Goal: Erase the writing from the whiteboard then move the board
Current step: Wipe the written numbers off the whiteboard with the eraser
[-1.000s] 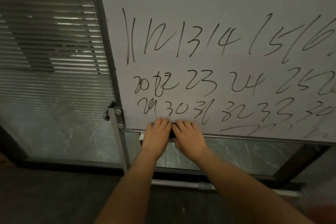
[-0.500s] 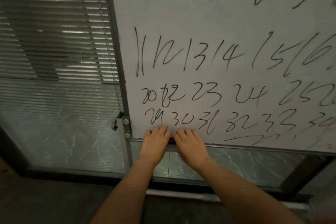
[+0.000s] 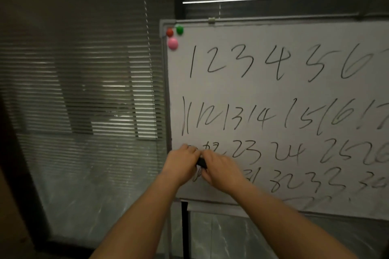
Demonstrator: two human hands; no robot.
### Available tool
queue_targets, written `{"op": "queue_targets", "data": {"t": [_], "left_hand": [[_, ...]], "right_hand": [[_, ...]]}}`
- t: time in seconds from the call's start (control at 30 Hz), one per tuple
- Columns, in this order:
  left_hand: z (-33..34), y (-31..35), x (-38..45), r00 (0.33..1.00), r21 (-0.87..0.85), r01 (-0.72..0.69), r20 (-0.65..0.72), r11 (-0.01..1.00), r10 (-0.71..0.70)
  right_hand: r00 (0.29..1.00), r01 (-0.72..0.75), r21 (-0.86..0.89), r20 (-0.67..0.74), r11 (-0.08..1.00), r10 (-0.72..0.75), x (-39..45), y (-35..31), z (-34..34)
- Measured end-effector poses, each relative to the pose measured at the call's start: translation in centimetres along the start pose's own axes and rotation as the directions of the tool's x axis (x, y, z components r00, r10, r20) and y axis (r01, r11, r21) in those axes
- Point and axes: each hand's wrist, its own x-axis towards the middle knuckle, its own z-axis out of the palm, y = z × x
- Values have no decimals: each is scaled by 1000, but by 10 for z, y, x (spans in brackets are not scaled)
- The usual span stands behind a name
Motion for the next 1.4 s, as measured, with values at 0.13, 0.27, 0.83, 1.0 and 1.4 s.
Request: {"op": "queue_targets", "data": {"t": [0.13, 0.27, 0.83, 1.0, 1.4], "left_hand": [[-40, -11, 8, 990, 48, 1, -142, 999, 6], [-78, -23, 19, 957, 59, 24, -290, 998, -6], [-140, -59, 89, 854, -17, 287, -448, 958, -264], [-148, -78, 126, 817, 33, 288, -529, 957, -227], [-128, -125, 178, 611, 133, 197, -792, 971, -16]], "right_hand": [[993, 16, -72, -114, 997, -24, 21, 0, -46], [973, 32, -192, -220, 981, -74, 40, 5, -88], [766, -168, -510, -606, 844, -214, 120, 69, -167], [738, -116, -564, -600, 817, -309, 142, 86, -163], [520, -36, -621, -681, 783, -517, 170, 104, -165]]}}
